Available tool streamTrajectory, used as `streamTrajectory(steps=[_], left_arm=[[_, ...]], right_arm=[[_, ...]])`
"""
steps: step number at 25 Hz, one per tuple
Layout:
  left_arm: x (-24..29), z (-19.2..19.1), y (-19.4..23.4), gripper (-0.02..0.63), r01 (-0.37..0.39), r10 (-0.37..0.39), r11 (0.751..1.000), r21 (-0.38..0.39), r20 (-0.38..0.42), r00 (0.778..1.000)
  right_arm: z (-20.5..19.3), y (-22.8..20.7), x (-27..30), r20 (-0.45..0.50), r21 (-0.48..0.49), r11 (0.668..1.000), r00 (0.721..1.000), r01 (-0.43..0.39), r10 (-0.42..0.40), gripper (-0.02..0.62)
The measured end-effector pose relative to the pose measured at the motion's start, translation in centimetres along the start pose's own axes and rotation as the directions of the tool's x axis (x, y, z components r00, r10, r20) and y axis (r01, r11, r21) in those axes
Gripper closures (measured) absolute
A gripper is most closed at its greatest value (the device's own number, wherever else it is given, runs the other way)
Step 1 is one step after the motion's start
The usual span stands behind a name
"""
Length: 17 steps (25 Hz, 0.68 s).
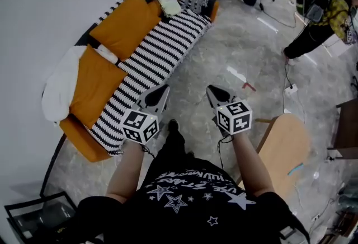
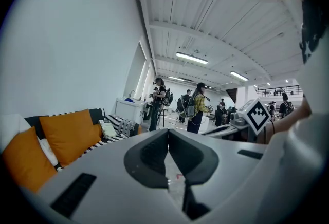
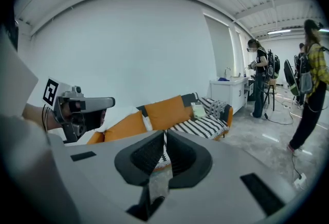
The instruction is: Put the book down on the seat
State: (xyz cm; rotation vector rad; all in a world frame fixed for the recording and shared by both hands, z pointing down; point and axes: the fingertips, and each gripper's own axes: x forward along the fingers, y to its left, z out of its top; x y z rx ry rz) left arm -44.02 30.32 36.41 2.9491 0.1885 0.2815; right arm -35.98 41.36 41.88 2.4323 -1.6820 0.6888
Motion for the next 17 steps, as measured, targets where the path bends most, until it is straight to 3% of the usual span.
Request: streamTrajectory(steps=[9, 17], left_arm=[[-2.6, -0.2, -5.0, 0.597, 0.003, -0.003, 1.0, 0.023, 0.007, 1.0], [-4.3, -1.6, -5.6, 0.597, -0.009, 0.009, 1.0, 0.026, -0.008, 1.0]], right_arm=[[-2.0, 2.0, -4.4, 0.008, -0.021, 0.999, 1.0, -0.028, 0.029, 0.561], [-3.4, 3.0, -5.5, 0.007, -0.027, 0.999, 1.0, -0.025, 0.025, 0.561]])
